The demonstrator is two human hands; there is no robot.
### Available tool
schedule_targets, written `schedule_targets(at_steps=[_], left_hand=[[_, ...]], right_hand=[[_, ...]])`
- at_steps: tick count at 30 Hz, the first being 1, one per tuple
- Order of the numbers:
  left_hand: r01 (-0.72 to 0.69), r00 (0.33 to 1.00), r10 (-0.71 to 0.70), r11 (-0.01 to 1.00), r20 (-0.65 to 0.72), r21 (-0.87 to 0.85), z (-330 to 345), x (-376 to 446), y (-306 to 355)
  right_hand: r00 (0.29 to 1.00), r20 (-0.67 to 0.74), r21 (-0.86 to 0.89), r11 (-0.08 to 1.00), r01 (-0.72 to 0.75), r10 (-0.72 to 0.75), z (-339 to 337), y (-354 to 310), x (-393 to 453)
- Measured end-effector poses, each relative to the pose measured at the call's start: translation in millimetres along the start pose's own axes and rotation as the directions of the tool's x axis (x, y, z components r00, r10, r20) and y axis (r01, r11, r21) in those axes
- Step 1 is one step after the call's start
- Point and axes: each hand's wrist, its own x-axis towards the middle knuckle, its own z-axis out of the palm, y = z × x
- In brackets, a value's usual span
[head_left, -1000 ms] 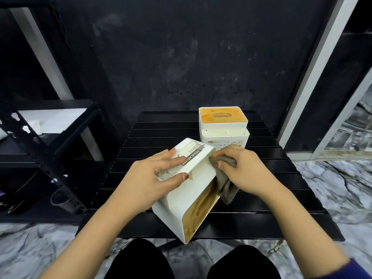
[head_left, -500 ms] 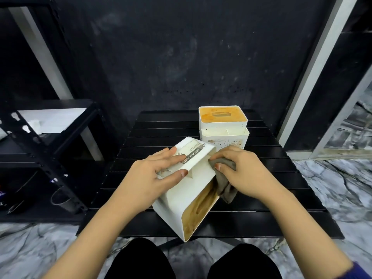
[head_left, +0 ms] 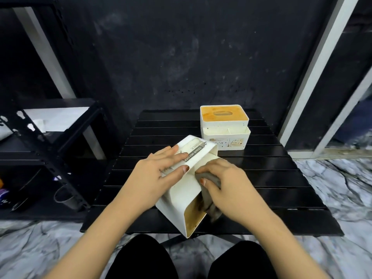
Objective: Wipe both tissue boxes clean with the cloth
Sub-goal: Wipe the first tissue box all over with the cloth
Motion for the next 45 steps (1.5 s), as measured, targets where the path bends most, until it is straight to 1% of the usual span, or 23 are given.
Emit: schedule_targets(at_steps=[3, 5, 10, 12, 15, 17, 20, 21, 23, 25, 26, 28, 30, 32, 33, 35, 36, 39, 42, 45], left_hand=[[0.01, 1.0, -0.011, 1.0, -0.023, -0.021, 1.9, -2.4, 0.4], [0.02, 0.999, -0.021, 0.999, -0.039, -0.035, 3.6, -4.8, 0.3], [0.075, 0.994, -0.073, 0.997, -0.079, 0.03, 9.1, -9.3, 8.0], [0.099, 0.993, -0.09, 0.989, -0.078, 0.111, 10.5, -10.3, 11.9], [0.141, 0.99, -0.125, 0.941, -0.07, 0.309, 10.2, -8.8, 19.6], [0.173, 0.985, -0.147, 0.879, -0.092, 0.445, 10.6, -7.2, 27.6], [0.176, 0.984, -0.132, 0.758, -0.116, 0.628, 13.3, -8.3, 38.0], [0.164, 0.986, -0.115, 0.722, -0.118, 0.672, 13.1, -9.9, 39.9], [0.126, 0.992, -0.08, 0.683, -0.098, 0.719, 8.4, -13.0, 39.8], [0.059, 0.998, -0.049, 0.696, -0.035, 0.715, -3.3, -14.1, 33.0], [0.024, 0.999, -0.041, 0.734, 0.009, 0.679, -10.5, -13.8, 27.8], [-0.015, 0.998, -0.025, 0.841, 0.066, 0.542, -22.6, -12.0, 13.7], [-0.009, 0.998, -0.014, 0.936, 0.063, 0.353, -28.7, -9.8, 0.2], [0.034, 0.996, -0.05, 0.981, 0.078, 0.192, -29.5, -9.0, -5.3], [0.049, 0.993, -0.065, 0.987, 0.1, 0.154, -28.8, -9.0, -6.2], [0.059, 0.99, -0.079, 0.984, 0.117, 0.168, -27.4, -9.1, -7.6], [0.068, 0.991, -0.089, 0.978, 0.103, 0.197, -26.7, -8.5, -7.6], [0.131, 0.99, -0.14, 0.941, 0.009, 0.313, -20.6, -12.1, -1.5], [0.235, 0.972, -0.206, 0.852, -0.112, 0.468, -12.9, -16.7, 7.8], [0.301, 0.953, -0.241, 0.73, -0.182, 0.614, -10.3, -17.5, 16.6]], right_hand=[[1.0, -0.026, 0.03, 0.999, -0.012, 0.013, 4.3, -8.1, -9.8], [1.0, -0.018, 0.058, 0.998, -0.013, 0.014, 6.1, -12.9, -14.9], [0.999, 0.025, 0.092, 0.996, 0.021, -0.024, 13.7, -26.0, -28.6], [0.999, 0.047, 0.105, 0.994, 0.02, -0.026, 12.3, -27.0, -33.9], [0.996, 0.077, 0.094, 0.995, 0.04, -0.048, 9.1, -27.1, -39.5], [0.997, 0.069, 0.079, 0.996, 0.029, -0.035, 7.8, -27.2, -41.6], [1.0, 0.008, 0.072, 0.997, -0.022, 0.021, 6.3, -24.2, -42.6], [0.999, -0.009, 0.074, 0.997, -0.033, 0.034, 6.1, -22.1, -42.9], [0.998, -0.029, 0.068, 0.997, -0.047, 0.049, 5.7, -16.8, -42.6], [0.996, -0.054, 0.057, 0.996, -0.063, 0.066, 4.6, -11.1, -41.2], [0.995, -0.064, 0.057, 0.996, -0.073, 0.077, 4.2, -8.5, -40.3], [0.993, -0.071, 0.069, 0.993, -0.093, 0.098, 4.1, -5.0, -38.4], [0.991, -0.078, 0.1, 0.99, -0.1, 0.108, 5.6, -3.7, -37.3], [0.988, -0.1, 0.165, 0.981, -0.101, 0.119, 7.6, -4.2, -36.1], [0.984, -0.115, 0.208, 0.972, -0.111, 0.137, 8.1, -5.6, -35.7], [0.971, -0.142, 0.304, 0.942, -0.144, 0.194, 6.8, -8.9, -34.5], [0.962, -0.15, 0.352, 0.922, -0.164, 0.229, 5.5, -10.0, -33.7], [0.935, -0.17, 0.42, 0.881, -0.218, 0.313, 2.6, -10.7, -32.0], [0.908, -0.206, 0.395, 0.88, -0.263, 0.364, 1.1, -9.1, -30.6], [0.898, -0.226, 0.362, 0.888, -0.282, 0.378, -1.3, -9.3, -30.6]])
